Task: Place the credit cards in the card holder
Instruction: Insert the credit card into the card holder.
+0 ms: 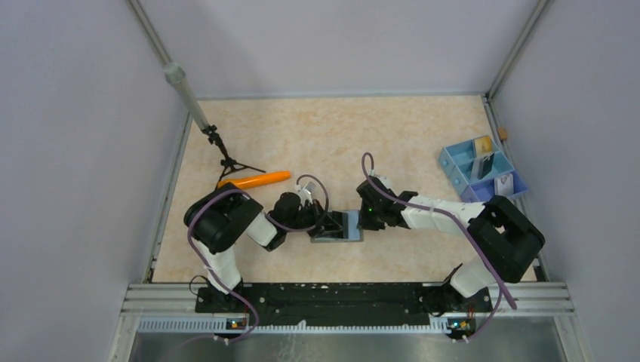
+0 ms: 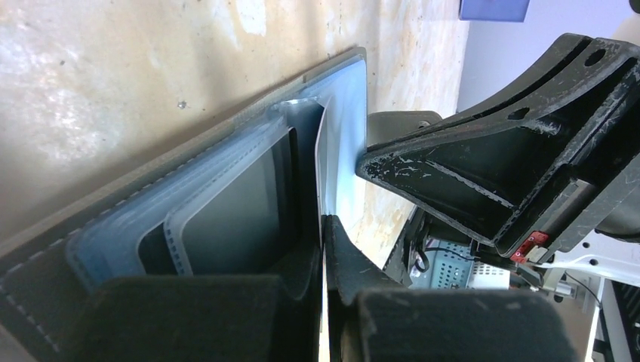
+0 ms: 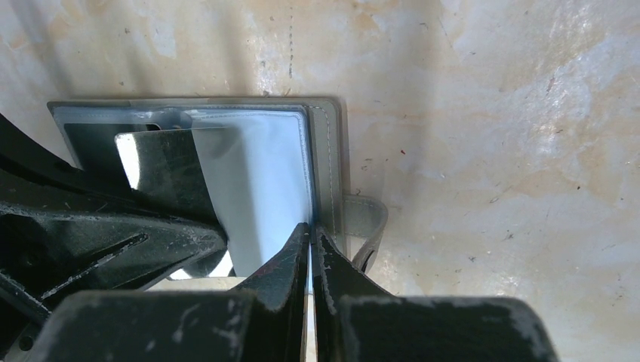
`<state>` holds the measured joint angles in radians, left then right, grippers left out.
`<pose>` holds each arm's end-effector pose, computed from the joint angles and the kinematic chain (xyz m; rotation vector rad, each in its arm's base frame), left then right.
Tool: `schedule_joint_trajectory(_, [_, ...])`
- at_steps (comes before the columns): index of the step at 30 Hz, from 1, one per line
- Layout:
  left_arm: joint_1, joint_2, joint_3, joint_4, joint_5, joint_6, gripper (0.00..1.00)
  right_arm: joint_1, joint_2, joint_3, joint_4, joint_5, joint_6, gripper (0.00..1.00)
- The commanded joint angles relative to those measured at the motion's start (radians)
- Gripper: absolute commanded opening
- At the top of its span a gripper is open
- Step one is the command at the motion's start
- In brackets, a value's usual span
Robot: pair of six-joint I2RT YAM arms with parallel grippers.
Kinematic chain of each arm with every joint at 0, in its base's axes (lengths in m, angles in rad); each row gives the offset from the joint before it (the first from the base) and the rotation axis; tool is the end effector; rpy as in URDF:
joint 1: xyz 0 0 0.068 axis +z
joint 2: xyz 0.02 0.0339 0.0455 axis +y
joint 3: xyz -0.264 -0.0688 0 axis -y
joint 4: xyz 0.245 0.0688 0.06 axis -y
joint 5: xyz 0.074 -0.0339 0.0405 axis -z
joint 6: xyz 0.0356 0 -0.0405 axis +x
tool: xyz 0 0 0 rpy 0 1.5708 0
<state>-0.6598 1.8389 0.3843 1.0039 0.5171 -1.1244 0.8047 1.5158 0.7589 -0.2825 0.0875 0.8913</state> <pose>0.2044 -0.1809 0.0860 -0.1617 2.3748 -1.5359 0.1966 0.1998 0.1581 0.1483 2.6833 0.4706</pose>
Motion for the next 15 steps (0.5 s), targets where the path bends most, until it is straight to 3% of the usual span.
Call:
schedule_joint_trajectory(1, [-0.017, -0.055, 0.027, -0.223, -0.053, 0.082, 0.02, 0.008, -0.006, -0.031, -0.006, 0.087, 0.000, 0.00])
schedule_joint_trajectory(8, [-0.018, -0.127, 0.082, -0.449, -0.131, 0.166, 0.27, 0.007, -0.023, -0.052, -0.015, 0.123, -0.009, 0.00])
schedule_joint_trajectory(15, [-0.026, -0.199, 0.172, -0.698, -0.217, 0.266, 0.44, 0.008, -0.041, -0.066, -0.011, 0.147, -0.019, 0.00])
